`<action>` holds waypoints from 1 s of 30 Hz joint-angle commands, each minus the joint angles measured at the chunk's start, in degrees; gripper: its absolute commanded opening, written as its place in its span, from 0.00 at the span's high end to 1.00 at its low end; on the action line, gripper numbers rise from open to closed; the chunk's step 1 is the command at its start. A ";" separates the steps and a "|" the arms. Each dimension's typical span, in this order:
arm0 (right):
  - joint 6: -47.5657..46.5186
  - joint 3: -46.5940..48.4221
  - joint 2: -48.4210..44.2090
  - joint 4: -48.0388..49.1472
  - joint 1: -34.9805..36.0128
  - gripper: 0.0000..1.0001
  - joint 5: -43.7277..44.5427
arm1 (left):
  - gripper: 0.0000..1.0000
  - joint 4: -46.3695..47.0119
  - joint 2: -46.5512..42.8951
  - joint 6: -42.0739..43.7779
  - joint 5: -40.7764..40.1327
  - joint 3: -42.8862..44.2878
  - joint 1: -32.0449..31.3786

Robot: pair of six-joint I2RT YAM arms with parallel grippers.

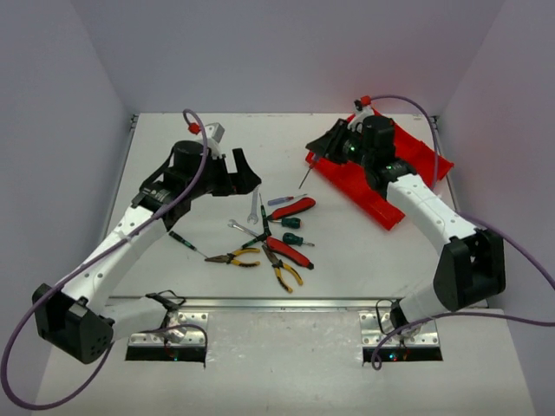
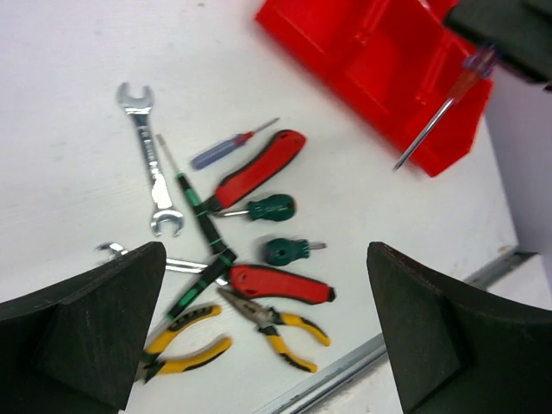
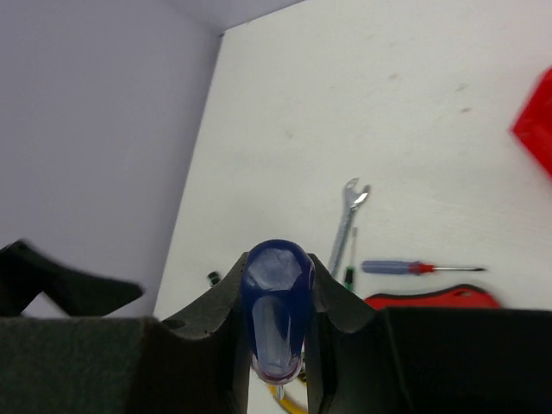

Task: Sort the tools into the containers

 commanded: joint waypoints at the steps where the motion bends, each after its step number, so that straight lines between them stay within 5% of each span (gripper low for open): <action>1: -6.07 4.72 -1.67 -4.78 -7.33 1.00 4.72 | 0.00 -10.42 -9.29 6.07 -13.85 -0.15 -0.20; 9: -16.48 19.96 8.47 -9.50 -13.29 1.00 24.67 | 0.00 -6.76 -17.71 10.01 -17.06 -11.07 -0.26; 19: -35.14 59.32 42.00 -8.99 -15.27 1.00 38.16 | 0.00 -0.91 -25.70 6.93 -14.68 -21.35 -1.31; 23: -42.67 60.92 47.42 1.93 -15.84 1.00 38.02 | 0.00 -0.51 -24.77 7.07 -14.18 -21.54 -1.31; 30: -40.85 61.44 53.03 1.78 -17.73 1.00 33.36 | 0.00 -0.65 -21.90 7.46 -12.93 -21.19 -1.31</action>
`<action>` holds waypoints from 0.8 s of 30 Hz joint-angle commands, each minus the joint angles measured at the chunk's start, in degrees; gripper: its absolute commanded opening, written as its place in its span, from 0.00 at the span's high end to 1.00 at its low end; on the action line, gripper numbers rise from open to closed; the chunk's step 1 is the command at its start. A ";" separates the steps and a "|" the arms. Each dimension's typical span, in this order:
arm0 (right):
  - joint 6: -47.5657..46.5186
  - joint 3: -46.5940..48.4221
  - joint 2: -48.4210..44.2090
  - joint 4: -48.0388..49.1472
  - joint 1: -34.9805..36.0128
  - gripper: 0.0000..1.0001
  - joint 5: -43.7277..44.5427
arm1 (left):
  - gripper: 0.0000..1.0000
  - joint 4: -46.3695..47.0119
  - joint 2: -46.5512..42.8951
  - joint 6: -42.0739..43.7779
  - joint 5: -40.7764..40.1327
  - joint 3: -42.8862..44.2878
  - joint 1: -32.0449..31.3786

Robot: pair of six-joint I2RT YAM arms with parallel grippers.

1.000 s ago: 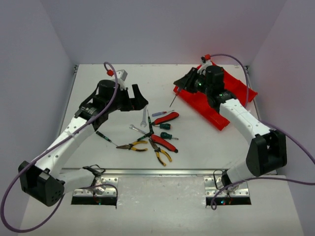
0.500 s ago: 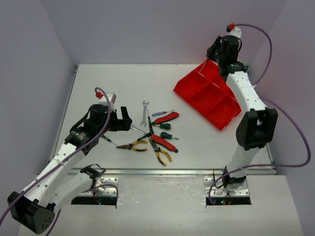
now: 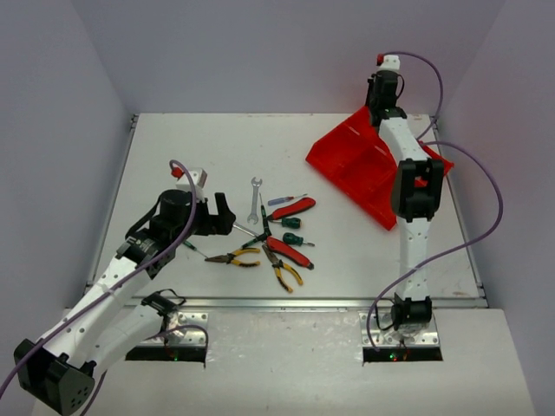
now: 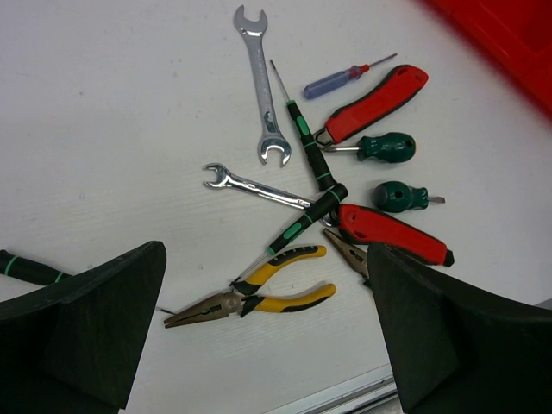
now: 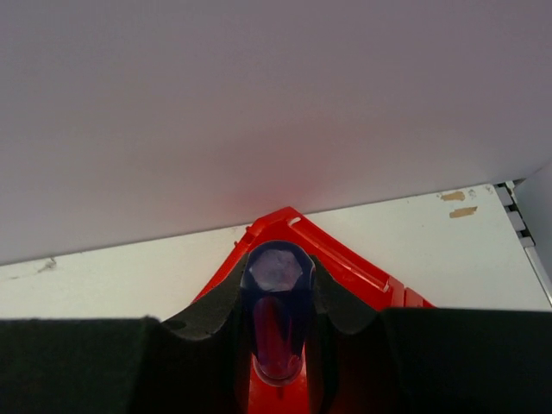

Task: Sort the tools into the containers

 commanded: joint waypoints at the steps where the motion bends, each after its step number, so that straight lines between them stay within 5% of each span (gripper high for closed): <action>1: -0.24 -0.29 -2.03 6.18 -0.99 1.00 -1.58 | 0.00 2.47 0.30 0.15 0.79 0.89 -0.49; 6: 3.83 -2.53 -1.38 4.61 -1.03 0.95 -2.87 | 0.00 2.50 0.21 0.15 0.70 0.84 -0.49; 11: 7.45 -3.46 -2.89 1.90 -1.31 0.47 -2.24 | 0.00 2.55 0.16 0.06 0.58 0.80 -0.49; 13: 8.35 -3.50 -3.81 1.05 -1.48 0.44 -2.68 | 0.00 2.55 0.50 0.06 0.58 0.79 -0.49; 19: 9.69 -0.30 -8.65 -4.77 -1.59 0.11 -2.90 | 0.00 2.38 1.94 -0.52 -0.04 0.89 -0.49; 24: 14.81 -3.90 -18.99 -11.87 -1.50 0.01 -4.30 | 0.00 1.13 6.98 -2.20 0.93 2.63 -0.49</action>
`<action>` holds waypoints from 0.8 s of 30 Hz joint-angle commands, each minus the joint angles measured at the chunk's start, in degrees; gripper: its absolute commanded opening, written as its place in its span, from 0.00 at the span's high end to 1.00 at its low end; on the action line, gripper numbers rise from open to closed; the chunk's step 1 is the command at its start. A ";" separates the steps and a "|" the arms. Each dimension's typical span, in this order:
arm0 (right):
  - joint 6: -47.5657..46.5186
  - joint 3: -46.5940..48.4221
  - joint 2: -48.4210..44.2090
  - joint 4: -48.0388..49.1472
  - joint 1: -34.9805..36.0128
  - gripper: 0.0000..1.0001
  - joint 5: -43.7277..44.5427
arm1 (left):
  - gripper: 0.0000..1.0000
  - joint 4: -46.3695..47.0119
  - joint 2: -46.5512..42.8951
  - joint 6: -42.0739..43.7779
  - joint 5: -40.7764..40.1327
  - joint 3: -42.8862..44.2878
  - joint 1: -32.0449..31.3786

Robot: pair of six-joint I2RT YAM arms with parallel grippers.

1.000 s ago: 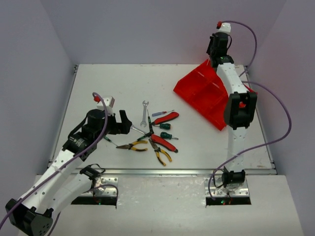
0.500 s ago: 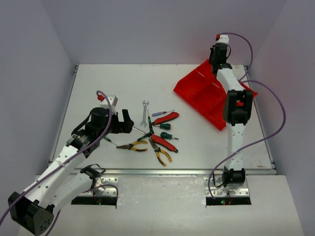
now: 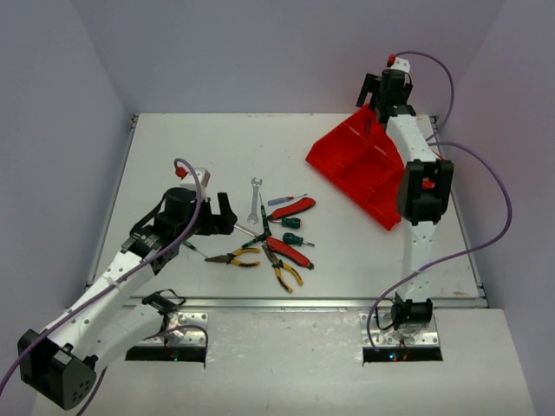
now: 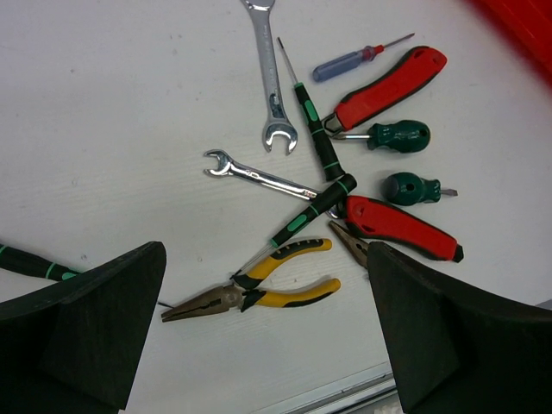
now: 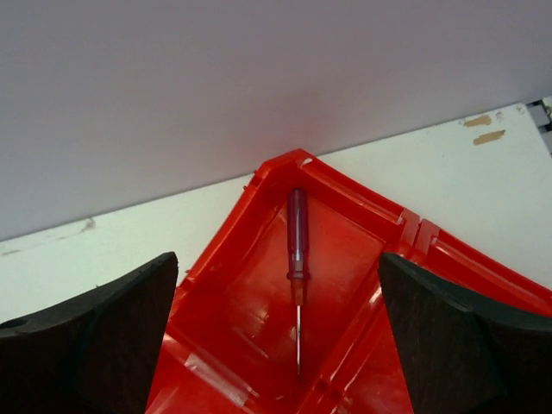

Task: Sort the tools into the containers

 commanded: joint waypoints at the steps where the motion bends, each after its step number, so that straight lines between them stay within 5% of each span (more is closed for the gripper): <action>1: 7.37 -2.87 -18.02 -5.26 -0.18 0.01 -2.15 | 0.00 0.47 4.93 -2.11 0.65 3.15 -0.49; 8: 12.52 -32.25 -42.41 -9.72 1.44 0.01 -13.75 | 0.00 0.07 12.92 -1.40 1.36 9.54 -0.49; 11: 12.11 -44.67 -50.04 -7.64 1.44 0.01 -18.68 | 0.00 -1.48 19.47 2.71 1.75 18.21 -0.49; 13: 11.84 -52.87 -55.01 -7.26 1.53 0.01 -23.28 | 0.00 -7.59 32.09 6.11 -2.43 31.54 -0.49; 21: 11.91 -64.27 -68.98 -5.04 1.44 0.01 -29.29 | 0.05 -7.88 54.99 22.91 2.56 46.10 -0.90; 24: 10.50 -64.65 -71.44 -6.98 1.50 0.01 -32.65 | 0.16 -7.35 60.59 28.15 8.39 49.88 -1.41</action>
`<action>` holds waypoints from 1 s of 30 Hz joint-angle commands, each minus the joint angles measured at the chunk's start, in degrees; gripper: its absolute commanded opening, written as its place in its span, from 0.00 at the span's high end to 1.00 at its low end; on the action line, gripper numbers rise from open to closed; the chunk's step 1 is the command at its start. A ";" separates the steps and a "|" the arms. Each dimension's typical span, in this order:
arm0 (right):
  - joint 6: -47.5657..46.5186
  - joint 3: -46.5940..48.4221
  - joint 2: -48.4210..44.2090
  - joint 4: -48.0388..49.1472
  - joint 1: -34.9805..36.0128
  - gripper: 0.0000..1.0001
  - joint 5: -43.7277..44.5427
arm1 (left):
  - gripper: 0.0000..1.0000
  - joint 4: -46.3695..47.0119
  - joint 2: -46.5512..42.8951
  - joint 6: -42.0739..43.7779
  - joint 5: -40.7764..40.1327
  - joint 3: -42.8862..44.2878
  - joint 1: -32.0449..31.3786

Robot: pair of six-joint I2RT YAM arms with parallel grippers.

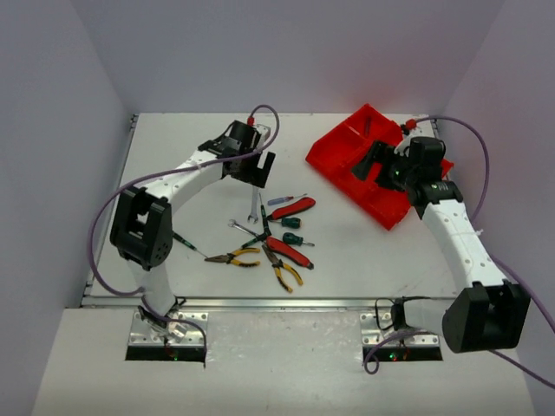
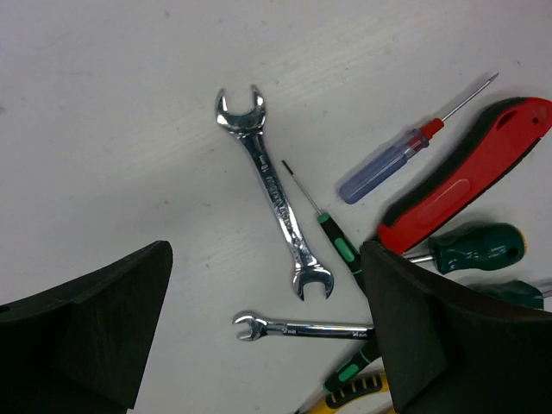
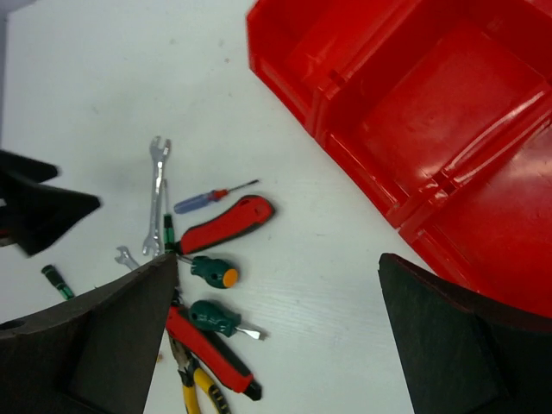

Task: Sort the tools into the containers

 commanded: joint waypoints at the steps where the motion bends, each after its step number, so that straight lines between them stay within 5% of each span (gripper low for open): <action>1: -1.91 0.40 -6.52 2.15 -0.09 0.01 -6.66 | 0.21 0.05 6.45 12.51 8.84 6.47 -1.36; 12: -5.54 -2.26 -11.63 -1.55 -0.20 0.01 -6.21 | 0.58 -2.31 15.88 15.74 17.93 12.25 -2.27; 20: -6.80 -1.20 -13.74 -3.26 -0.20 0.01 -5.06 | 0.58 -3.09 19.09 15.87 18.33 13.89 -4.03; 30: -6.82 -0.99 -15.51 -3.62 -0.19 0.01 -5.96 | 0.74 -1.50 22.99 15.14 14.60 13.66 -4.16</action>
